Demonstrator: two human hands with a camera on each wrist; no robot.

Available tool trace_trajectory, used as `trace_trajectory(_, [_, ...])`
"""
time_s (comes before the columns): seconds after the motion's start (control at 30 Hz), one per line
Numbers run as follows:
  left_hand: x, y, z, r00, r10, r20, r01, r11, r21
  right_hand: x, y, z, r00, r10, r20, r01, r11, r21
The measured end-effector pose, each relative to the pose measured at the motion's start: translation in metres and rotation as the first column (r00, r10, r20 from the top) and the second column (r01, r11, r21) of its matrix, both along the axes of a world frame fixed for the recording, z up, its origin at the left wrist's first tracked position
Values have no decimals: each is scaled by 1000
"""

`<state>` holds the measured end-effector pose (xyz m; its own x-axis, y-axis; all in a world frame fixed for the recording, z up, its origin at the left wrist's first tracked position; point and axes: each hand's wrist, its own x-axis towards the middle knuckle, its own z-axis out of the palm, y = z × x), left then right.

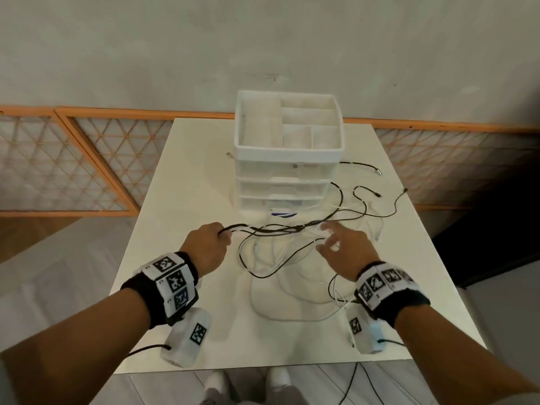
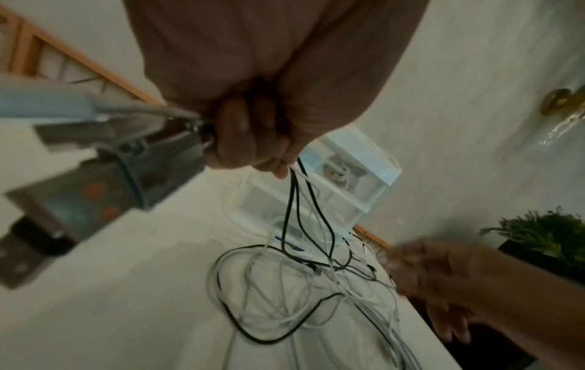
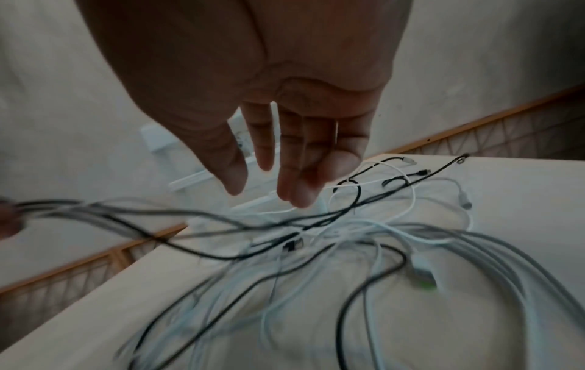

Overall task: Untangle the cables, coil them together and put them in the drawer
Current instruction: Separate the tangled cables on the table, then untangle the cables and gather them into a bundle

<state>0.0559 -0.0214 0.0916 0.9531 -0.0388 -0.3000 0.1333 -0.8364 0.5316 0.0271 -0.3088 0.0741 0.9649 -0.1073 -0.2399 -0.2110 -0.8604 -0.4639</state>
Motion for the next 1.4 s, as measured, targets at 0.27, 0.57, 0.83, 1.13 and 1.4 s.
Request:
trace_trajectory(0.27, [-5,-25,15,975,206,-88,-224,872,-436,-49,-31,-51,925,-320,-206,293,944,-151])
trace_trajectory(0.57, [-11,-74,21,940,279,-195,-340,742,-578,-41,7,-57,996,-52,70,47,997,66])
trace_trajectory(0.83, [-7,-86,34,972,209,-105,-229,761,-607,-40,70,-17,784,295,546,-507,811,291])
trace_trajectory(1.13, [14,-26,69,935,285,210,-178,891,-418,-35,-24,-69,988,77,-135,-81,996,-26])
trace_trajectory(1.4, [20,-5,41,970,156,188,-157,988,-6,-29,-10,-80,991,26,-133,-29,999,-24])
